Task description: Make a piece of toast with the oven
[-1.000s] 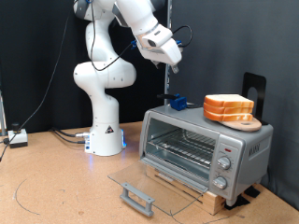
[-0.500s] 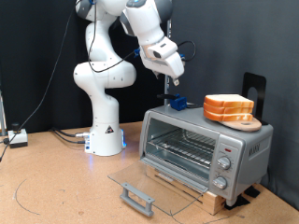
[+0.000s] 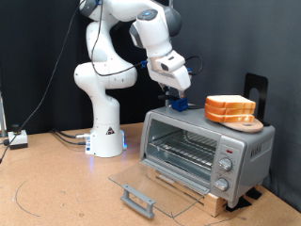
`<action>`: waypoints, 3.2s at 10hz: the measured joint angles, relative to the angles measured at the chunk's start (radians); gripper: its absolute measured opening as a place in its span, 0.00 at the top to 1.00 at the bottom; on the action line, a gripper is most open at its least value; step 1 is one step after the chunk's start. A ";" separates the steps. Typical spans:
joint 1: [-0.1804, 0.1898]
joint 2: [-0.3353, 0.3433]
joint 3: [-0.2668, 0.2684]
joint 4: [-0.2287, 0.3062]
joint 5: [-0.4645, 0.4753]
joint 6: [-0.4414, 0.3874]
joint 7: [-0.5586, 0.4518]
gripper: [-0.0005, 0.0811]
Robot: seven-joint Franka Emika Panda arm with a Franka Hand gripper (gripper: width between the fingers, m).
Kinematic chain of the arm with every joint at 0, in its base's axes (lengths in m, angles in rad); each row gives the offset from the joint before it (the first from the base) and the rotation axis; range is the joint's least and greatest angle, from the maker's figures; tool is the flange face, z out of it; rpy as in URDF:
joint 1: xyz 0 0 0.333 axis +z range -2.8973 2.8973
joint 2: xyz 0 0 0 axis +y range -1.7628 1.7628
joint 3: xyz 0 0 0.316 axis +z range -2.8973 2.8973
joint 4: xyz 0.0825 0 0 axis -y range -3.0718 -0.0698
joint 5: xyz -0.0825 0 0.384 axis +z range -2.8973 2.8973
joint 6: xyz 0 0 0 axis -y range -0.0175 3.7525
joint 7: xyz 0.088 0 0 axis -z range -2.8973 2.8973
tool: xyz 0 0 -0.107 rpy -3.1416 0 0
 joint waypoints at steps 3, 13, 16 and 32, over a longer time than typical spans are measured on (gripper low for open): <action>0.000 0.050 0.055 -0.001 0.034 0.049 0.000 0.00; 0.000 0.119 0.119 -0.001 0.089 0.130 -0.017 0.21; 0.000 0.119 0.118 -0.001 0.089 0.130 -0.017 0.51; -0.170 0.027 -0.164 0.012 0.105 0.157 0.011 0.51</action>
